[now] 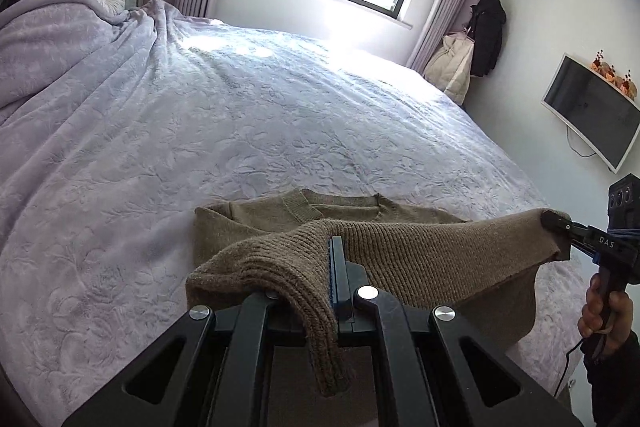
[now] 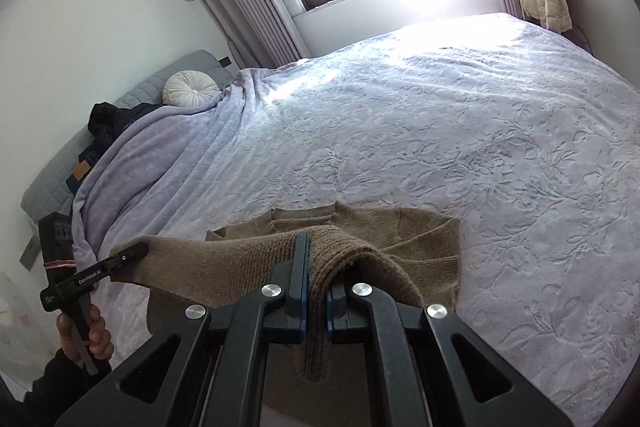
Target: Fold small clothes
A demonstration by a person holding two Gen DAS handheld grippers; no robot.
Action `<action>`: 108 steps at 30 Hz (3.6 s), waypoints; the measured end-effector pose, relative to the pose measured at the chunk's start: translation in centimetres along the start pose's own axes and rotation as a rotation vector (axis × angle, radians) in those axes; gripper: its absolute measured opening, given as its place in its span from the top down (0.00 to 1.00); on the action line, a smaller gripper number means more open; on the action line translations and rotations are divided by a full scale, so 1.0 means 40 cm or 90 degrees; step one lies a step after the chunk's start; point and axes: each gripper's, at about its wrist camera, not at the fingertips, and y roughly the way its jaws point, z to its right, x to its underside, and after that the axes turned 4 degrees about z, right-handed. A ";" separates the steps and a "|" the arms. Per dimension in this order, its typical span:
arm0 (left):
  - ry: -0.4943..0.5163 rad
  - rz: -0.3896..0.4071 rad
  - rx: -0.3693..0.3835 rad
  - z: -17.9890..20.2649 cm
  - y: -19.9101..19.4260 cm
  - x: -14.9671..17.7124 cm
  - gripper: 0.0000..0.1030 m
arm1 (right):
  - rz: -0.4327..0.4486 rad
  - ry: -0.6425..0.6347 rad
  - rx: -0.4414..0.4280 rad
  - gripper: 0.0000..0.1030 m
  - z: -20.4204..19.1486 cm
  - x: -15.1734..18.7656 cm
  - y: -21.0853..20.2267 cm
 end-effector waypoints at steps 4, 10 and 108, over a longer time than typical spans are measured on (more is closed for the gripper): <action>-0.009 -0.032 -0.013 -0.029 0.118 -0.022 0.93 | -0.029 0.026 0.023 0.94 0.048 -0.021 0.112; -0.033 -0.074 -0.031 -0.079 0.295 -0.072 0.93 | -0.070 0.076 0.046 0.94 0.127 -0.051 0.274; -0.120 -0.132 -0.084 -0.223 0.068 0.198 0.15 | -0.166 -0.025 0.125 0.58 0.099 0.260 0.115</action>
